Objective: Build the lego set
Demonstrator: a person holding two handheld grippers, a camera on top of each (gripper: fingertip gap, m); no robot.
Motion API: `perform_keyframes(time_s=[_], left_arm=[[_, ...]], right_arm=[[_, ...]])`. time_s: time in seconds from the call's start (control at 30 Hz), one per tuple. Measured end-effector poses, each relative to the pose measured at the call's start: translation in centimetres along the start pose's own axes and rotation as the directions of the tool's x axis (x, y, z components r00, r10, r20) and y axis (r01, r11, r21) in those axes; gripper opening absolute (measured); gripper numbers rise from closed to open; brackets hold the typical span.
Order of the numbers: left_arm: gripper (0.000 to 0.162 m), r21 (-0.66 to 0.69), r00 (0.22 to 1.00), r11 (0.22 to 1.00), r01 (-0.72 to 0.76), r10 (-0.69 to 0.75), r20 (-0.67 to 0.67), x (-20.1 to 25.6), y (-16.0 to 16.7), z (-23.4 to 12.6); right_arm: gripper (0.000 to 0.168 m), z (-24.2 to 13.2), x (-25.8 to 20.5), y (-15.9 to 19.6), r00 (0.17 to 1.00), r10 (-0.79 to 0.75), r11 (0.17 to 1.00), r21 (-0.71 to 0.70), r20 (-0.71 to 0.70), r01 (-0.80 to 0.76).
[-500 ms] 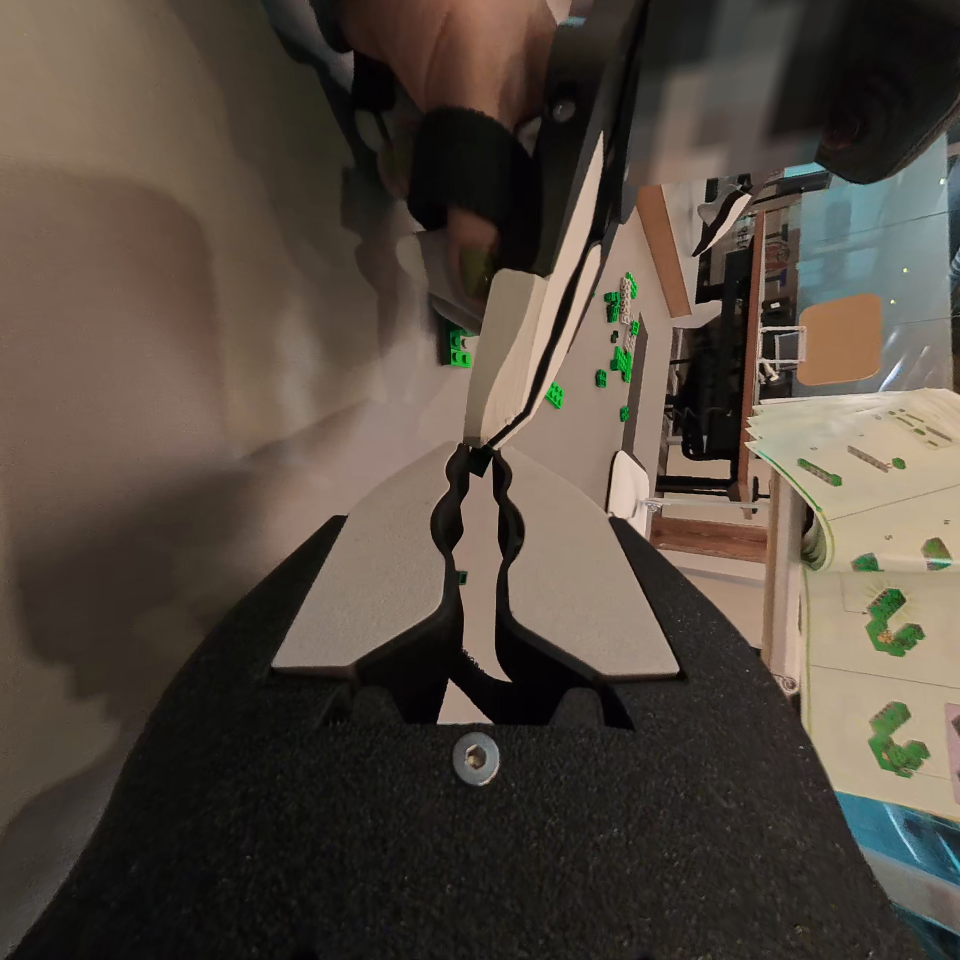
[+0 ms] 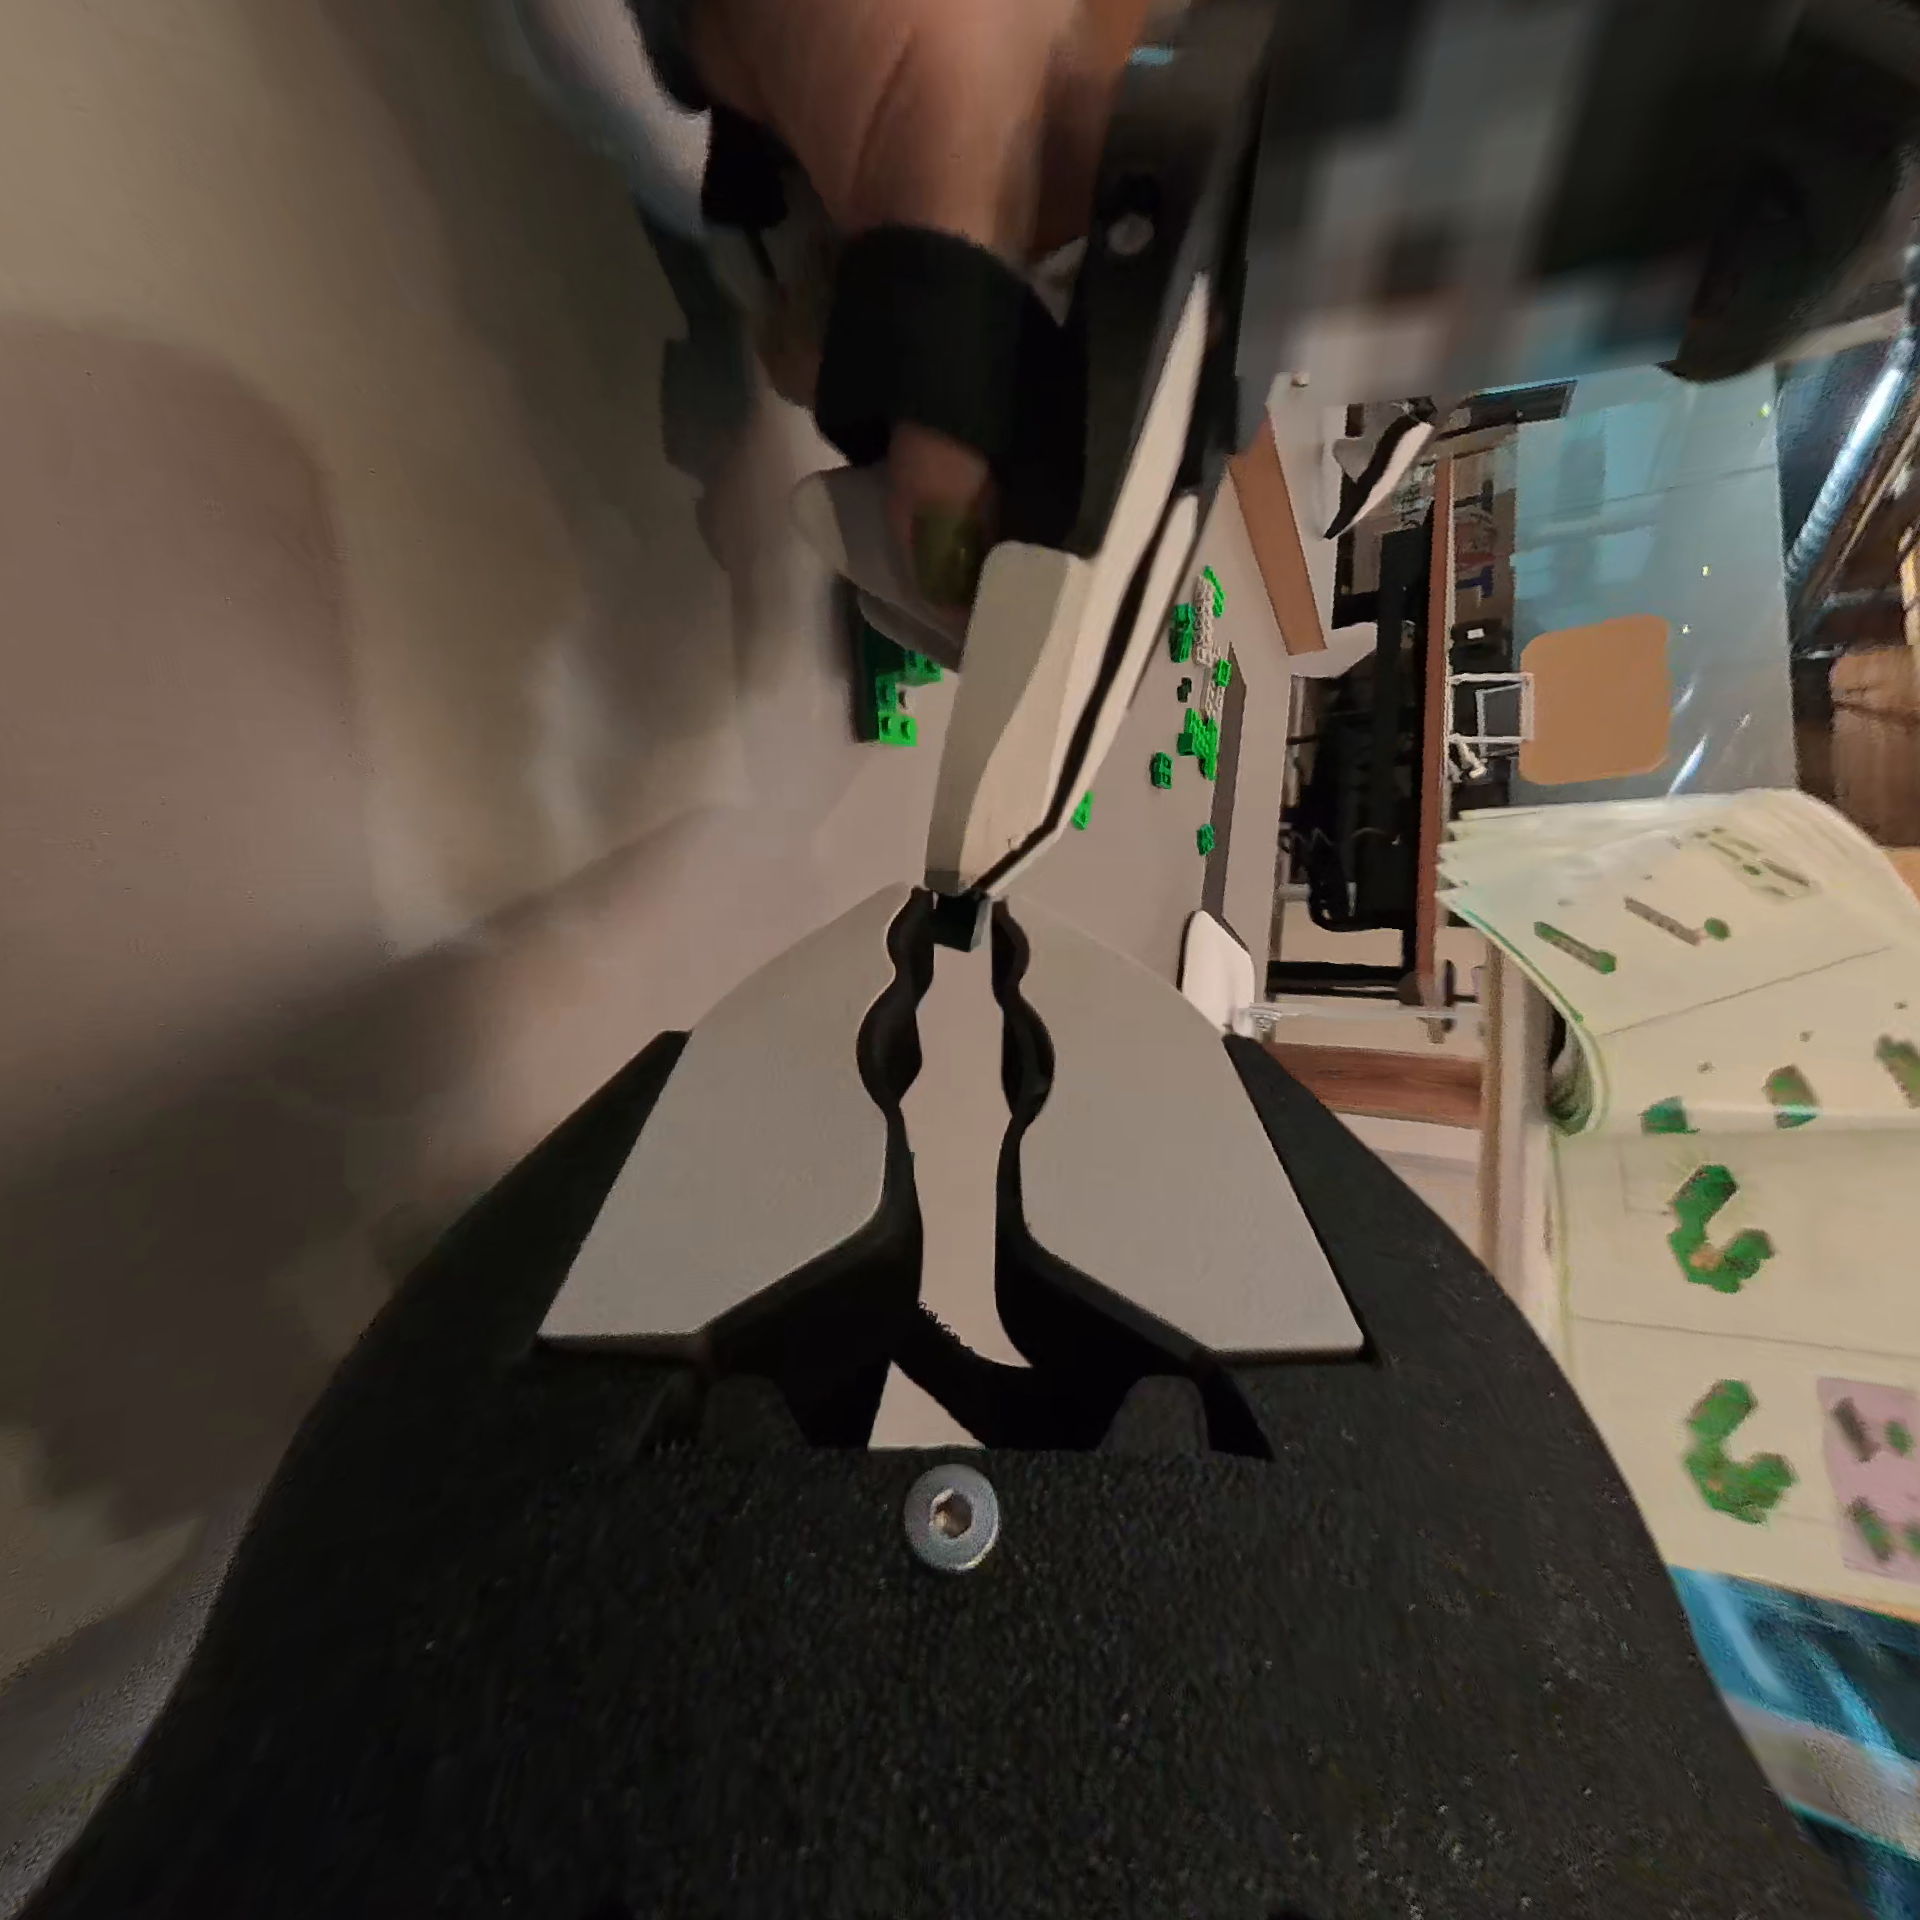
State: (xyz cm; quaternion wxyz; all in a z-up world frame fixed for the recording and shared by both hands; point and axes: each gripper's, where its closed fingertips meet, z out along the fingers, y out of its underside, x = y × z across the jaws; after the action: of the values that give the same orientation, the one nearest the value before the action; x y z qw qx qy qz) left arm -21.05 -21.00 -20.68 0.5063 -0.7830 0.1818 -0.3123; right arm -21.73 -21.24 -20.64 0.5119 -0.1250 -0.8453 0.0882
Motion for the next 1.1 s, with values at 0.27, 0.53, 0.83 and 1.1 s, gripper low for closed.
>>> perform_keyframes(time_s=[0.27,0.53,0.83,1.1], left_arm=[[0.006,-0.329,0.988,0.944,-0.019,0.069,0.141,-4.0,1.6,-1.9],[0.006,-0.842,0.988,0.539,0.000,0.130,0.084,-7.8,4.2,-2.4],[0.014,-0.935,0.991,0.355,0.009,0.120,0.055,-7.6,4.3,-2.2],[0.031,-0.880,0.988,0.476,0.002,0.133,0.074,-7.4,3.2,-2.7]], right_arm=[[0.014,-2.3,2.1,2.6,0.936,0.350,0.937,0.022,-0.018,-0.350],[0.008,-3.9,2.4,4.4,0.890,0.452,0.892,0.023,-0.066,-0.451],[0.005,-5.1,1.8,5.6,0.866,0.495,0.869,0.015,-0.068,-0.495],[0.005,-3.9,1.4,5.1,0.844,0.537,0.843,0.040,0.010,-0.537]])
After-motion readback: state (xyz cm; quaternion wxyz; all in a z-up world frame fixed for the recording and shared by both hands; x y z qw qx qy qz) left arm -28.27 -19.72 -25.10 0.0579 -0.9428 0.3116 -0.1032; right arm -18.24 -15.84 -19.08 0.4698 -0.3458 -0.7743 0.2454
